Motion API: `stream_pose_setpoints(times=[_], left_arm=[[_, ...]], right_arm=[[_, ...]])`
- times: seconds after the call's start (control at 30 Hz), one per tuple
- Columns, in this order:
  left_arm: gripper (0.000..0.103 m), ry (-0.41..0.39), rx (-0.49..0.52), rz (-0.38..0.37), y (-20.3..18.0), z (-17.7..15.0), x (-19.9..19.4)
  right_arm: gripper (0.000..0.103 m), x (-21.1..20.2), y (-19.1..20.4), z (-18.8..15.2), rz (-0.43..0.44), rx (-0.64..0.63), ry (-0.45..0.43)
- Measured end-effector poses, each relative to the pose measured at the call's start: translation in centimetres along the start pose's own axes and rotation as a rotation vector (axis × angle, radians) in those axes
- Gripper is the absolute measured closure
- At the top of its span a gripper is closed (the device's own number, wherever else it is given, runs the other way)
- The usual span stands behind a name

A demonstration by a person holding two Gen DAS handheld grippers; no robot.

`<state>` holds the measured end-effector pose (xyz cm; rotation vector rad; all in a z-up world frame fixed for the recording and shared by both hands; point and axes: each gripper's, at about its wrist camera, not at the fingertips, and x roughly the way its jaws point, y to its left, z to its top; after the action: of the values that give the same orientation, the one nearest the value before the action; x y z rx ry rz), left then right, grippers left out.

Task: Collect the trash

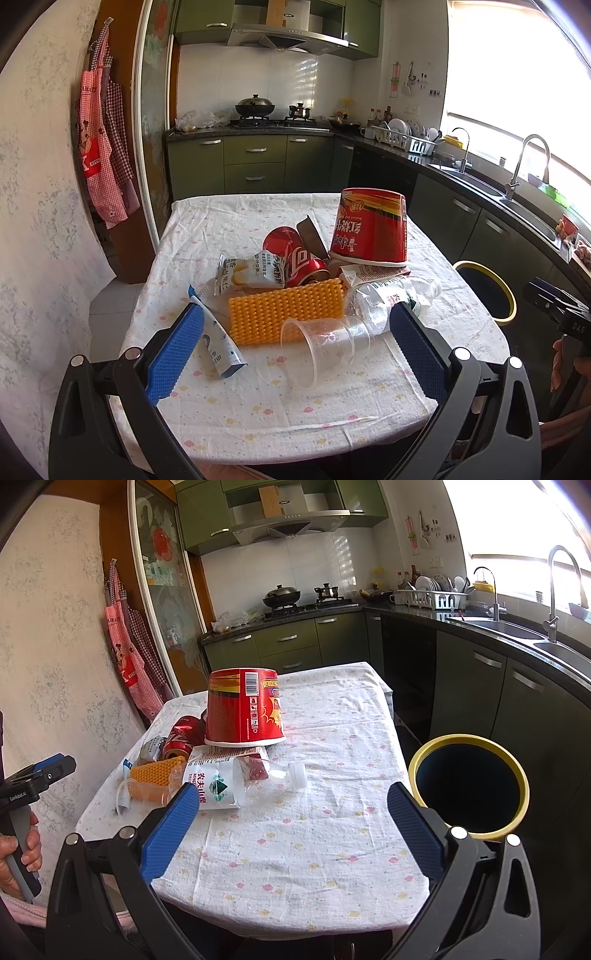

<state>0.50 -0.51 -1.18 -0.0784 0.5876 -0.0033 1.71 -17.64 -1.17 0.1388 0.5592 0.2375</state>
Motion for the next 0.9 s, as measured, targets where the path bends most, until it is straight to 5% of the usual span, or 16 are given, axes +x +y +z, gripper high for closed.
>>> stream_pose_setpoints(times=[0.9], left_arm=[[0.004,0.022,-0.001,0.009,0.72,0.64,0.96]], right_arm=[[0.006,0.93,-0.23,-0.44,0.006,0.000,0.028]])
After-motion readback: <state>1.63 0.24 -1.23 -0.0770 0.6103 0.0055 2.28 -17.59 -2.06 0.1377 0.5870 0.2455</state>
